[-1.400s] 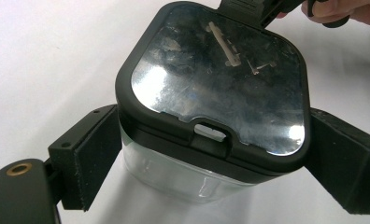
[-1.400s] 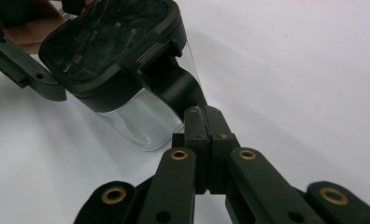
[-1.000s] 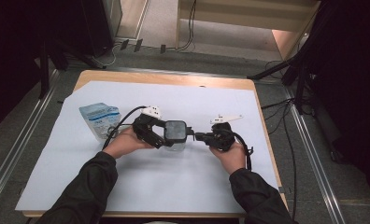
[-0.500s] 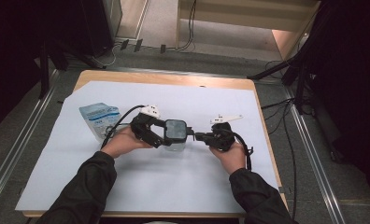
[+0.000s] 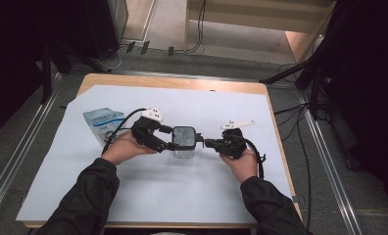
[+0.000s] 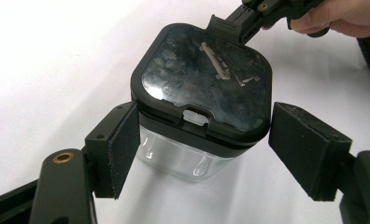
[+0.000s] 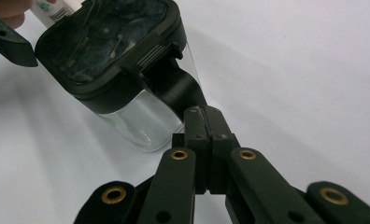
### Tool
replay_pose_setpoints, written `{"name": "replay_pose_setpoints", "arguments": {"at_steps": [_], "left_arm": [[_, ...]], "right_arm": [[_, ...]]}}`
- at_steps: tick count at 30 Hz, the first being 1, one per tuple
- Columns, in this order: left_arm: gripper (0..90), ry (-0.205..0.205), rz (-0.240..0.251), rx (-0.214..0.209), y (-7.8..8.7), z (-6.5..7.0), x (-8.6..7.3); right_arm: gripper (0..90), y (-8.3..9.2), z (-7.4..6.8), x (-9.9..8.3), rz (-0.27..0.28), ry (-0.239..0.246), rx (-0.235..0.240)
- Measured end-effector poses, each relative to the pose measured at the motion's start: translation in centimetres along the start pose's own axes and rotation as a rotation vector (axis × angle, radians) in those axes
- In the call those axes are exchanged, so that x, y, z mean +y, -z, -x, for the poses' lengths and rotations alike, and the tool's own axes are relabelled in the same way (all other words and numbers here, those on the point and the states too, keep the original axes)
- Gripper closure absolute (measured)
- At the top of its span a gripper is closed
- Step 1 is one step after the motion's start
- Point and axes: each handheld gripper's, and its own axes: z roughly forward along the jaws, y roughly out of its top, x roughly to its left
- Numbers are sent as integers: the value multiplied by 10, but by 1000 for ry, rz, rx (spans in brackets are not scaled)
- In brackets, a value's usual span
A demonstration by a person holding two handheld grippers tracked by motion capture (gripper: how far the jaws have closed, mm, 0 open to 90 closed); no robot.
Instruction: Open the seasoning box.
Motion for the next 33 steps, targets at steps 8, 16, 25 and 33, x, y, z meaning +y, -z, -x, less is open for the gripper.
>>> {"name": "replay_pose_setpoints", "arguments": {"at_steps": [8,16,25,33], "left_arm": [[135,-7,-42,13,-15,1,-3],[144,-9,-43,23,-25,-1,-6],[164,-23,-24,39,-17,3,-3],[173,-23,-17,42,-13,4,-1]], "right_arm": [[900,0,0,0,1,-1,1],[900,0,0,0,-4,1,-1],[900,0,0,0,-5,0,-3],[900,0,0,0,-4,-2,-2]]}}
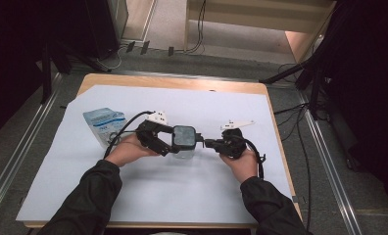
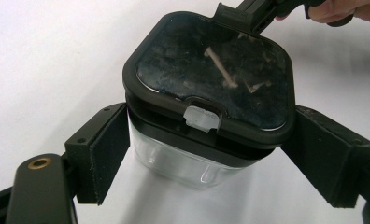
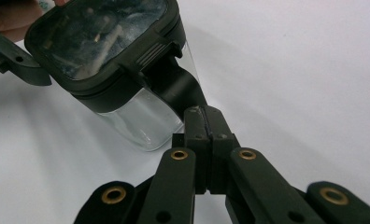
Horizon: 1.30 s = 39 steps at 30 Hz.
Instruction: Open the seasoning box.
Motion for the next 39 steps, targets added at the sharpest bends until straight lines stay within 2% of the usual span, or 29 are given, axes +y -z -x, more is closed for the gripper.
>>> {"name": "replay_pose_setpoints", "arguments": {"at_steps": [8,10,11,13,16,17,18,20,23,25,26,27,29,32,36,39], "left_arm": [[191,1,2,-2,6,2,2],[212,2,24,-9,10,3,4],[261,-1,32,-16,13,3,4],[295,-8,54,-26,16,4,5],[327,-20,55,-22,17,6,6],[343,-22,59,-33,18,6,6],[408,-30,60,-48,18,6,7],[466,-41,53,-53,18,8,8],[564,-38,48,-61,17,9,11],[684,-36,49,-72,18,10,13],[684,-30,52,-84,18,10,14],[713,-31,53,-93,18,10,15],[785,-6,57,-111,17,10,18],[842,11,59,-125,17,12,21],[860,35,61,-129,16,14,27],[865,30,54,-122,14,16,31]], "right_arm": [[900,0,0,0,2,-1,-1],[900,0,0,0,2,-1,-1],[900,0,0,0,2,0,-1],[900,0,0,0,1,-1,1],[900,0,-1,0,0,0,0],[900,0,0,0,-1,0,0],[900,0,0,0,-1,0,3],[900,0,-1,0,-1,0,1],[900,0,-1,0,0,-2,4],[900,1,-1,0,2,-5,7],[900,1,-1,0,2,-5,7],[900,1,-1,0,2,-6,8],[900,1,-1,0,0,-8,10],[900,1,-2,-1,0,-13,12],[900,2,-2,-2,2,-26,17],[900,1,-2,-3,7,-26,15]]}}
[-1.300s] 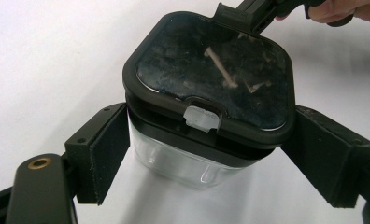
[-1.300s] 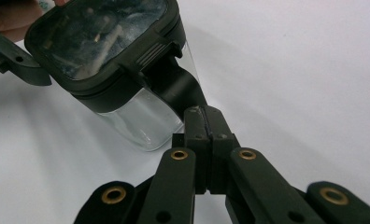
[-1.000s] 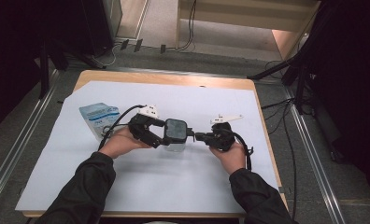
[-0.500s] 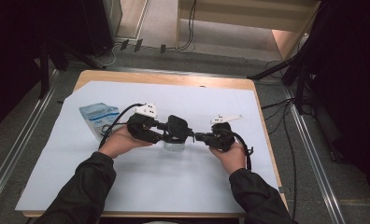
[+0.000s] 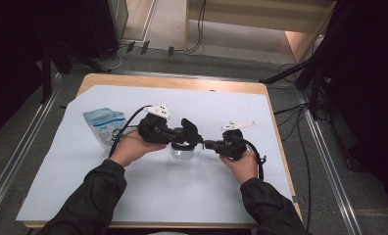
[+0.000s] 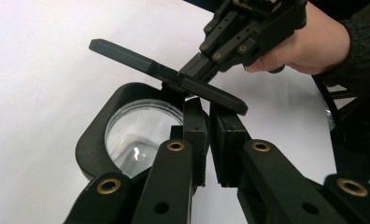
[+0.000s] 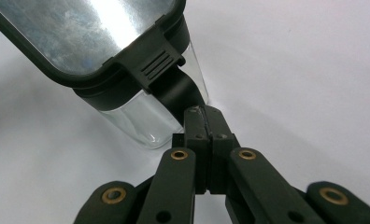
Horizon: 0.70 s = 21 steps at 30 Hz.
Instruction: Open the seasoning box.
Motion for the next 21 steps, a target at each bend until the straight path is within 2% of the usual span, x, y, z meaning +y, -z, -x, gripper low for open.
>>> {"name": "replay_pose_setpoints", "arguments": {"at_steps": [3,9,21], "left_arm": [[866,1,-5,4,-3,2,3],[880,13,-4,-13,-7,4,9],[880,29,-13,0,-20,6,17]], "right_arm": [[900,0,-1,-2,-3,-6,-3],[900,0,-3,-3,8,-17,-13],[900,-5,-5,-2,30,-31,-30]]}}
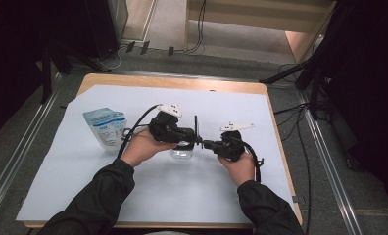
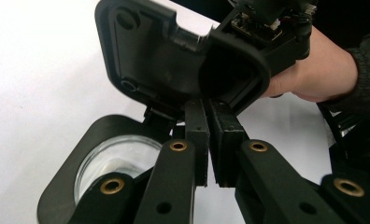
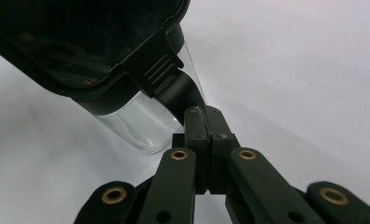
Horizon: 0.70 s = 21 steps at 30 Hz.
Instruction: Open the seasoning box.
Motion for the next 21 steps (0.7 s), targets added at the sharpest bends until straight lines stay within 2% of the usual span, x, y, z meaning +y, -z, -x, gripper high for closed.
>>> {"name": "replay_pose_setpoints", "arguments": {"at_steps": [21], "left_arm": [[877,26,-17,15,-17,-5,4]], "right_arm": [[900,-5,1,3,-2,3,-15]]}}
